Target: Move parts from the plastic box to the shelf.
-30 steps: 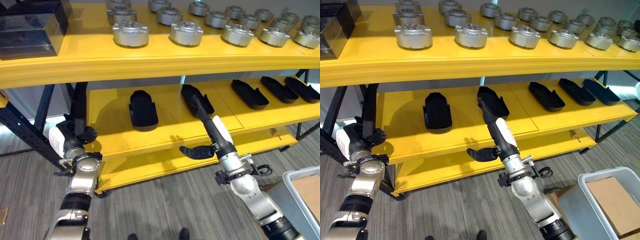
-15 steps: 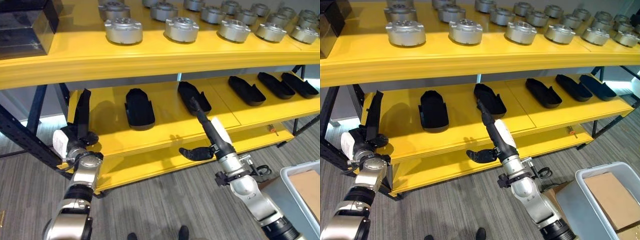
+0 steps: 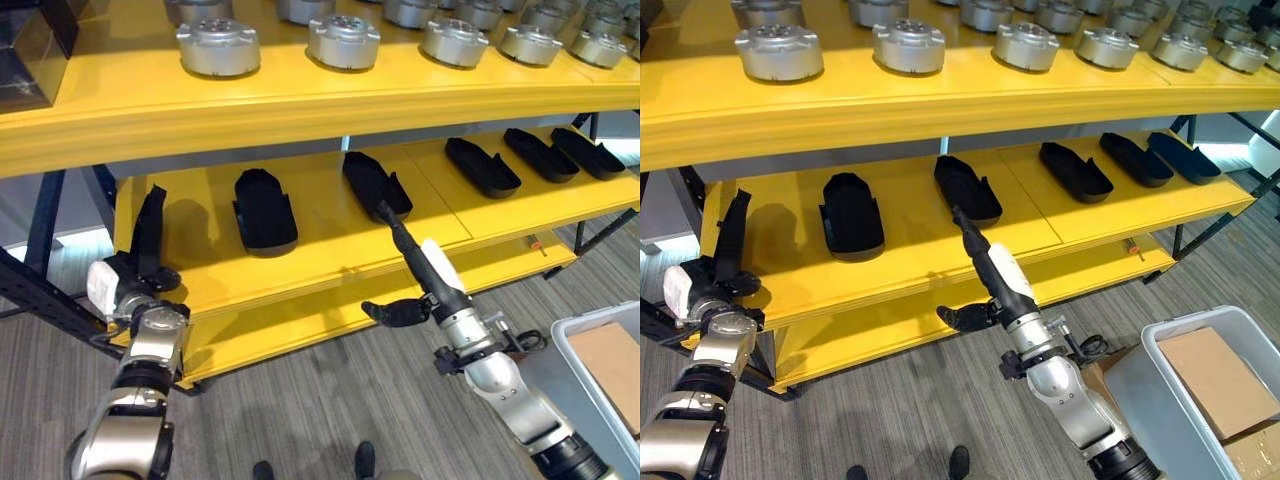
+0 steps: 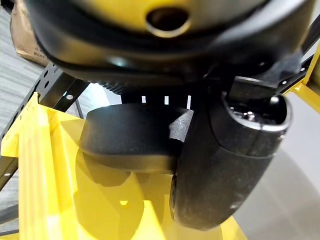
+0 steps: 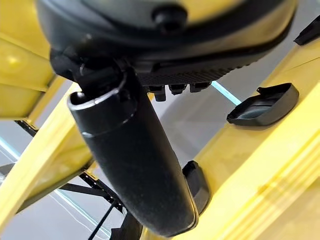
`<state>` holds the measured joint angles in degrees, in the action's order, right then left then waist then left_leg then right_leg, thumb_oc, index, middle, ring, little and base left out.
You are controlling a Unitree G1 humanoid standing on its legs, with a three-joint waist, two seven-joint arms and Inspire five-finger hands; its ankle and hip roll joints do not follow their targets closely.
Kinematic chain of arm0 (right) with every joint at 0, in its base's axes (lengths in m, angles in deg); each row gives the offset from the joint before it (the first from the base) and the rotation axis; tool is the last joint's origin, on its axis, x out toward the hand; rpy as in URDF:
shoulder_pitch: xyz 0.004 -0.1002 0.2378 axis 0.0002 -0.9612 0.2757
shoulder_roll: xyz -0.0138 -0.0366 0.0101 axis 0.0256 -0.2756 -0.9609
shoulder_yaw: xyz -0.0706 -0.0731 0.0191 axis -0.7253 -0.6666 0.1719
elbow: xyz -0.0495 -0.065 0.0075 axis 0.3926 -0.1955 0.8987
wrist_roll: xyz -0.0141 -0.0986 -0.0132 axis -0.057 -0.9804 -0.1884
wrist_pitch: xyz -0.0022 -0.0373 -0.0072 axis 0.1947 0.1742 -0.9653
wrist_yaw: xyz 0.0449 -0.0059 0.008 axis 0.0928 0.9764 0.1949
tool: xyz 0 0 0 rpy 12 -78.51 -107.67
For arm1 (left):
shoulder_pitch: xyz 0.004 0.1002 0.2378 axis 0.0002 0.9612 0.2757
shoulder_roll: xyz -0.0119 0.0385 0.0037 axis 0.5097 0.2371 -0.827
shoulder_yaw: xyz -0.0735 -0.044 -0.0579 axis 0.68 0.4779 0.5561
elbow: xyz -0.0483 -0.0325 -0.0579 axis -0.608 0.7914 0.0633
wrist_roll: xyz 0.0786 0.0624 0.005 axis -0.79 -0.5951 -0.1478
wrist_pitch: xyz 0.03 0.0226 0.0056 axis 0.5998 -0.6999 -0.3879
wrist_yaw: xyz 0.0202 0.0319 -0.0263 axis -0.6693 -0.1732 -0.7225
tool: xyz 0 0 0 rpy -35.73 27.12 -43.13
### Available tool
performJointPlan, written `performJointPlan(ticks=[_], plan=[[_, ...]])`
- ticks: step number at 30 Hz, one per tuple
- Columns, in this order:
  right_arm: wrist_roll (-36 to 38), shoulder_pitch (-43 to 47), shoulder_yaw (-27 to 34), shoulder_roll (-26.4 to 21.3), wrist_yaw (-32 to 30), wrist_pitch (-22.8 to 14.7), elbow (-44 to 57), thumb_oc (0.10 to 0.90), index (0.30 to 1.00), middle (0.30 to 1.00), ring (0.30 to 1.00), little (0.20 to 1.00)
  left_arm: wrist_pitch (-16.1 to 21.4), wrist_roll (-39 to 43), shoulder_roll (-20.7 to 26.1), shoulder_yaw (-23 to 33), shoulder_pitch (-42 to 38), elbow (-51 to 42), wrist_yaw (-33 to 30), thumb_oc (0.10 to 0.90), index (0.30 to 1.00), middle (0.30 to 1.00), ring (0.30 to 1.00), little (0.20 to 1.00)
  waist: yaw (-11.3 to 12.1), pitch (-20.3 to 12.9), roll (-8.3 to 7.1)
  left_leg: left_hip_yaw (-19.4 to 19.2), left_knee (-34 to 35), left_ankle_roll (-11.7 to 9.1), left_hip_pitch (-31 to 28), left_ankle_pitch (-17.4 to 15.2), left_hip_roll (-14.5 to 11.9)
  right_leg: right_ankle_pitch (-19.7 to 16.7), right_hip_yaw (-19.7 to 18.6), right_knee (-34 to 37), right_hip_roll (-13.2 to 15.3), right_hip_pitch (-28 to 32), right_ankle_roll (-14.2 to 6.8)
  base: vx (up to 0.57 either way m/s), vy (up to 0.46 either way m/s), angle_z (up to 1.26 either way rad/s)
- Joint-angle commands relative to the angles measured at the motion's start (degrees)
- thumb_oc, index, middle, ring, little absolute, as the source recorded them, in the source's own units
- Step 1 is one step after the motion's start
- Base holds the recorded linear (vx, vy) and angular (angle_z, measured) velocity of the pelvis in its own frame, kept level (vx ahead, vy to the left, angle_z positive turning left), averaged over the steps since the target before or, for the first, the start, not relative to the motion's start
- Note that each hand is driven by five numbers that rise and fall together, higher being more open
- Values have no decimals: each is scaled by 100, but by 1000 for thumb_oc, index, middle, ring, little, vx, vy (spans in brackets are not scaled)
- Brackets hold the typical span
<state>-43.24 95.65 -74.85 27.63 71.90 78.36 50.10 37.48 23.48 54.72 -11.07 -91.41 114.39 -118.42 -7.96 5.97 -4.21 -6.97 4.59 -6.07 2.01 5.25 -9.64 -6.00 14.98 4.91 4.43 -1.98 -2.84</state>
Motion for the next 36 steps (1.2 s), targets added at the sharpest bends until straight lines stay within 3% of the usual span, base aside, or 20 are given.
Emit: performJointPlan(ticks=[1,6,23,24,26,36], plan=[[106,461,304,-231,-224,-491,725,900,1000,1000,1000,1000,336,-432,651,-178,-1416,353,-208,400,300,300,300,300,105,9,285,187,41,-315,-708,-395,-514,-12,41,-377,526,-252,-674,0,0,0],[123,526,271,-279,-230,-534,734,900,1000,1000,1000,1000,309,-547,855,-320,-1665,748,-145,400,300,300,300,300,88,172,241,151,41,-298,-599,-347,-519,-18,-47,-511,543,-493,-685,-54,21,-5],[152,653,230,-369,-306,-627,763,900,1000,1000,1000,1000,351,-568,922,-607,-2085,1249,-87,400,300,300,300,300,74,554,129,138,41,-269,-470,-279,-513,40,-155,-845,595,-879,-676,-15,6,0],[159,649,231,-368,-303,-631,770,900,1000,1000,1000,1000,353,-572,920,-618,-2096,1203,-104,518,465,465,465,465,76,558,129,140,41,-268,-469,-281,-512,40,-159,-851,595,-886,-676,0,0,0],[182,626,220,-396,-290,-644,772,900,1000,1000,1000,1000,361,-511,935,-617,-2124,1334,-50,900,1000,1000,1000,1000,70,550,136,127,41,-270,-476,-284,-510,51,-166,-865,592,-896,-680,0,0,0],[220,540,253,-476,-221,-640,791,900,1000,1000,1000,1000,343,-506,1033,-630,-2143,1435,28,900,1000,1000,1000,1000,59,497,174,91,41,-284,-510,-306,-524,56,-168,-855,600,-895,-693,0,0,0]])
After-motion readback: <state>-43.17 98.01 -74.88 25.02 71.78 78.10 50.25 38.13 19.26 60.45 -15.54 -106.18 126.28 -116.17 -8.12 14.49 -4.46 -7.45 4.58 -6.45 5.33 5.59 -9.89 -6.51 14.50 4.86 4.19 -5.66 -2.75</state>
